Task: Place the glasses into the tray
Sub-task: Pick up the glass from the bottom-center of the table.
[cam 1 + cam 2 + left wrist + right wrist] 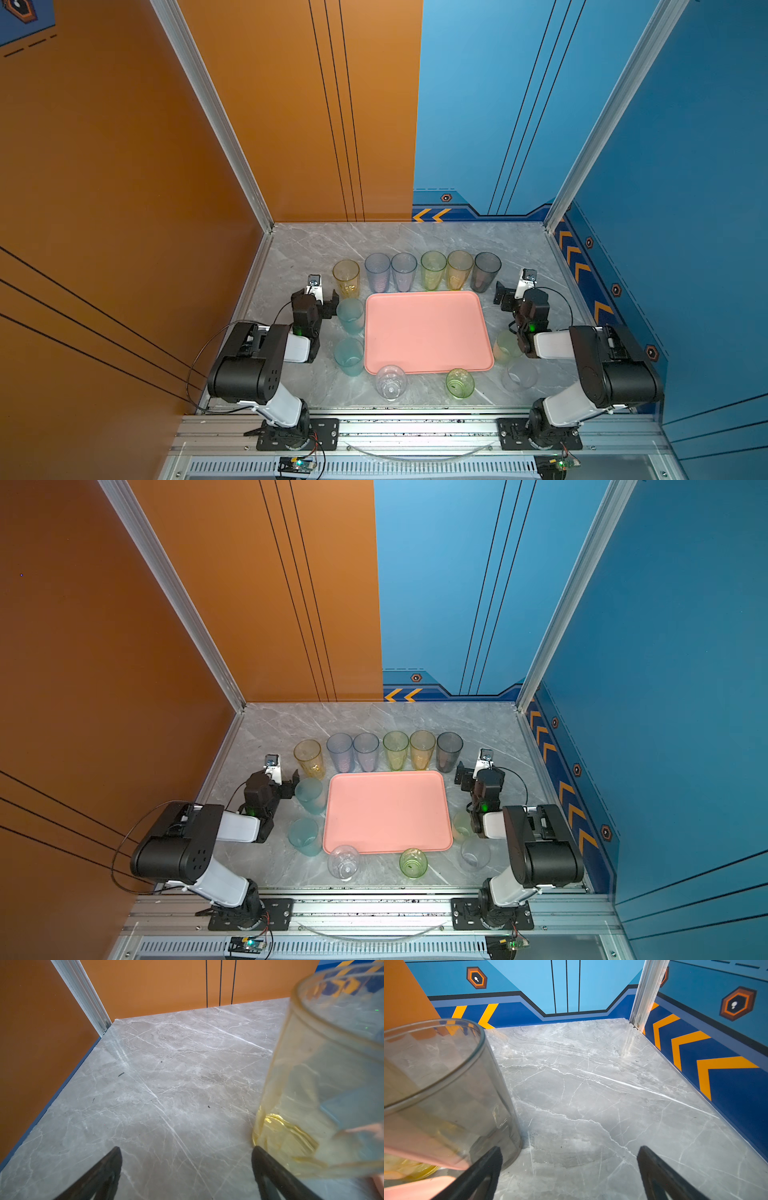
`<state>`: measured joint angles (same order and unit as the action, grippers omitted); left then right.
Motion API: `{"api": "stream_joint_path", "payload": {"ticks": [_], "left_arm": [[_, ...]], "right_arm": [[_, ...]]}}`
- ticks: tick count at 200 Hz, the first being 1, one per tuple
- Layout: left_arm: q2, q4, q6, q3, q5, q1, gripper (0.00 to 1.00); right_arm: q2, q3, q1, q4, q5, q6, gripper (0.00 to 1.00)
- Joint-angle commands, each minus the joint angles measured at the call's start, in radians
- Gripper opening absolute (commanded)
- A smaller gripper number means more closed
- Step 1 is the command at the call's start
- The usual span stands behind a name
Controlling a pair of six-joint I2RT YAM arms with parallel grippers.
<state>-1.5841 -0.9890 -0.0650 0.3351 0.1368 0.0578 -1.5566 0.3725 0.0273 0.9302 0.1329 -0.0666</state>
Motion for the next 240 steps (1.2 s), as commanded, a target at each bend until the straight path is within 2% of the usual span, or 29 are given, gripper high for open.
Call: {"api": "stream_joint_path", "payload": {"ticks": [1,32,44,56,59,66,101,129,152,171,181,186,205,240], "left_arm": [[0.017,0.013,0.010,0.022,-0.032,-0.006,0.98],[0.019,0.032,0.021,0.031,-0.077,-0.026,1.00],[0.019,0.036,0.028,0.033,-0.117,-0.041,0.94],[0.021,0.035,0.031,0.030,-0.138,-0.050,0.88],[0.021,0.033,0.033,0.029,-0.138,-0.051,0.82],[0.031,0.032,0.038,0.023,-0.130,-0.053,0.79],[0.176,-0.032,0.108,-0.083,-0.054,-0.092,0.75],[0.367,0.140,0.099,-0.090,0.024,-0.088,0.68],[0.567,0.397,0.093,-0.035,0.102,-0.045,0.60],[0.699,0.554,0.069,0.025,0.219,0.042,0.59],[0.743,0.622,0.081,0.068,0.289,0.085,0.59],[0.760,0.663,0.086,0.094,0.304,0.099,0.59],[0.771,0.805,0.112,0.207,0.318,0.134,0.56],[0.689,1.058,0.148,0.424,0.268,0.174,0.50]], "right_arm": [[0.009,-0.001,0.006,-0.016,0.008,0.008,1.00],[0.010,0.001,0.005,-0.019,0.005,0.007,1.00],[0.009,0.000,0.005,-0.016,0.005,0.007,1.00],[0.010,-0.002,0.005,-0.016,0.005,0.007,0.93],[0.009,-0.001,0.005,-0.016,0.006,0.007,0.91],[0.009,-0.002,0.005,-0.014,0.010,0.005,0.88],[0.017,-0.072,-0.022,0.111,0.078,-0.057,0.81],[0.092,-0.102,-0.028,0.098,0.122,-0.078,0.76],[0.241,-0.101,-0.039,-0.035,0.157,-0.105,0.73],[0.382,-0.094,-0.045,-0.133,0.164,-0.114,0.70],[0.464,-0.060,-0.044,-0.258,0.158,-0.129,0.70],[0.520,-0.017,-0.044,-0.380,0.149,-0.145,0.68],[0.636,0.132,-0.044,-0.714,0.128,-0.198,0.66],[0.708,0.342,-0.028,-1.111,-0.006,-0.233,0.63]]}}
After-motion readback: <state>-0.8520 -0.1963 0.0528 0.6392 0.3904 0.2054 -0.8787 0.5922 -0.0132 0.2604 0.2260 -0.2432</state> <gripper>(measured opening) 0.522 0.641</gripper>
